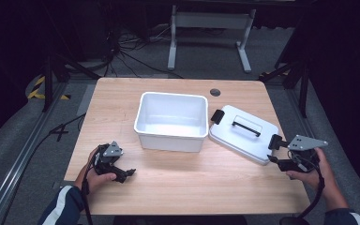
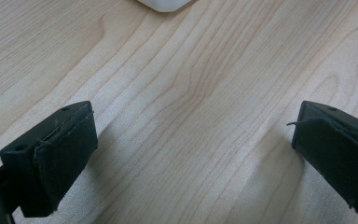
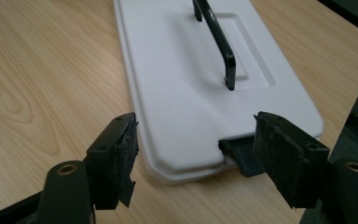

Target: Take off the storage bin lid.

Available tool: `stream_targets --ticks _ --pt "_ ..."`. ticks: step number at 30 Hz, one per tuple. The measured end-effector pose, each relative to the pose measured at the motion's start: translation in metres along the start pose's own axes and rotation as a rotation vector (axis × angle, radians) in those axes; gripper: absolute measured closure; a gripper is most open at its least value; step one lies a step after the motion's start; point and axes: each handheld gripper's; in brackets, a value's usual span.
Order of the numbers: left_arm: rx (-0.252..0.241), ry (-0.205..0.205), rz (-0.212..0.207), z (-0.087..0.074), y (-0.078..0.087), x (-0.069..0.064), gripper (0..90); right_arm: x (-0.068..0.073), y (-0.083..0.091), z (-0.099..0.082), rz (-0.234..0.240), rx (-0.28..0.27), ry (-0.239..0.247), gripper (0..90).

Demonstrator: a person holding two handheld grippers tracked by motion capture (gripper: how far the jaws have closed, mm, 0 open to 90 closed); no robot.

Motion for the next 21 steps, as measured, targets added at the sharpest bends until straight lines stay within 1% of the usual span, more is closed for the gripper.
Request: stream_targets --ticks 4,6,8,9,13,17,18,21 --pt "0.000 0.000 0.000 0.000 0.000 0.000 0.6 0.003 -0.006 -0.011 0.010 0.005 -0.017 31.7" --pt "0.001 0.000 -0.001 0.000 0.000 0.000 0.6 0.005 -0.010 -0.016 0.017 0.009 -0.011 32.6" --pt "0.000 0.000 0.000 0.000 0.000 0.000 0.5 0.007 -0.013 -0.020 0.023 0.008 -0.023 32.4" --pt "0.000 0.000 0.000 0.000 0.000 0.000 0.5 0.007 -0.015 -0.023 0.025 0.010 -0.021 32.2" --pt "0.000 0.000 0.000 0.000 0.000 0.000 0.5 0.008 -0.023 -0.036 0.042 0.001 -0.058 31.5" --pt "0.000 0.000 -0.001 0.000 0.000 0.000 0.5 0.010 -0.034 -0.052 0.062 0.010 -0.103 30.9" --pt "0.000 0.000 -0.001 0.000 0.000 0.000 0.5 0.010 -0.035 -0.055 0.069 0.007 -0.115 30.4" --pt "-0.002 -0.002 0.001 0.000 0.000 0.000 0.5 0.011 -0.036 -0.063 0.093 -0.054 -0.157 29.5"
Point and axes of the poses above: each handheld gripper's, and its own axes: y roughly backward along the jaws, z roughly out of its top, x roughly to its left, and after that the axes turned 13 degrees about z, right-handed
